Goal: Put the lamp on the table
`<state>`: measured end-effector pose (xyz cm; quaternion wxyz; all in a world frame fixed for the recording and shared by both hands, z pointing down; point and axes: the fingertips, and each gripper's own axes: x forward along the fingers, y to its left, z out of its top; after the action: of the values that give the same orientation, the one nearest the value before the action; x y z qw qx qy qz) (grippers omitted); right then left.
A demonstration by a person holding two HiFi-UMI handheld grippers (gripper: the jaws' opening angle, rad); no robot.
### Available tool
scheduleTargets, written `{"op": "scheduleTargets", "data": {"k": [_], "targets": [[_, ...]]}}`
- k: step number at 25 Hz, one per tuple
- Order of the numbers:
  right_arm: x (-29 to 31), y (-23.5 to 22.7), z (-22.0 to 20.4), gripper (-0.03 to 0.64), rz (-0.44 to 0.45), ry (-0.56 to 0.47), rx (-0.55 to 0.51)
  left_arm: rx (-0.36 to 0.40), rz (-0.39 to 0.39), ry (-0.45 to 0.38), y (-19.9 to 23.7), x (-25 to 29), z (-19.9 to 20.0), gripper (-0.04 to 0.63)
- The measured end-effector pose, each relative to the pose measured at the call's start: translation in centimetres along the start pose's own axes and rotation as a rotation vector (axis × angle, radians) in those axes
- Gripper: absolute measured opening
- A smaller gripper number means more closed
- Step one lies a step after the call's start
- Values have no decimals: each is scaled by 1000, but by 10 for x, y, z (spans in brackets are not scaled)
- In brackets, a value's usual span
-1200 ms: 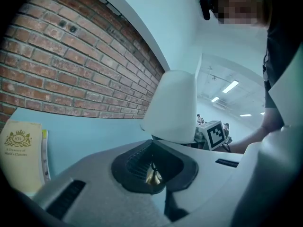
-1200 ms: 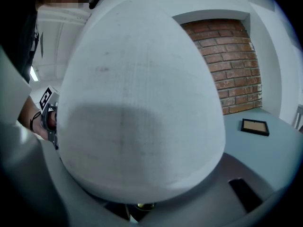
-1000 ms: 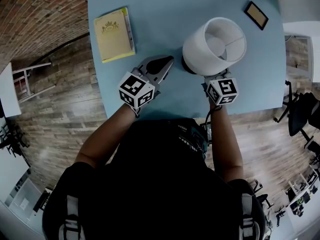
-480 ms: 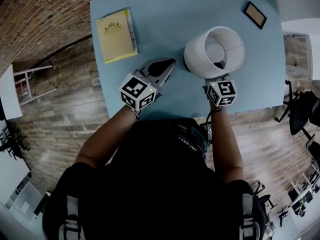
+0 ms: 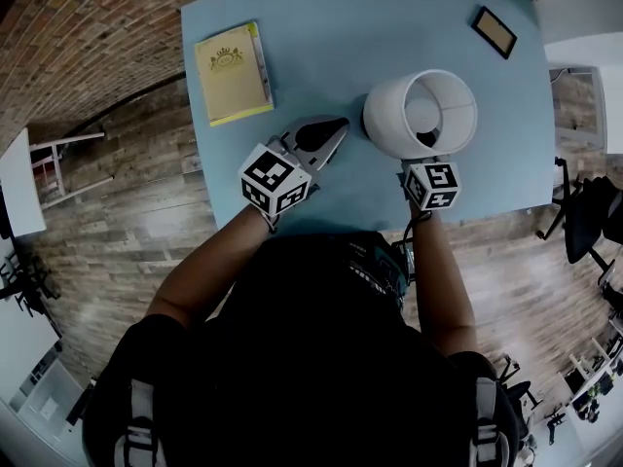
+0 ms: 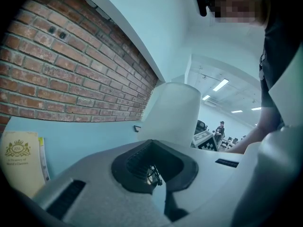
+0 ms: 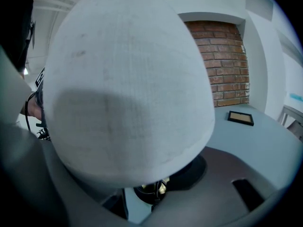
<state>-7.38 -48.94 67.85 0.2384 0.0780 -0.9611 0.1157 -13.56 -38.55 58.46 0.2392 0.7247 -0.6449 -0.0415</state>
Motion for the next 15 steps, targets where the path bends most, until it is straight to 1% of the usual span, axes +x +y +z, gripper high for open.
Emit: {"op": "scheduleTargets", "data": {"k": [10, 15], "targets": [[-4, 2, -11, 175, -2, 12, 16, -5, -13, -5, -11, -8, 0, 9], [-3, 4, -13, 175, -11, 14, 11, 5, -15, -16, -14, -12, 2, 9]]}}
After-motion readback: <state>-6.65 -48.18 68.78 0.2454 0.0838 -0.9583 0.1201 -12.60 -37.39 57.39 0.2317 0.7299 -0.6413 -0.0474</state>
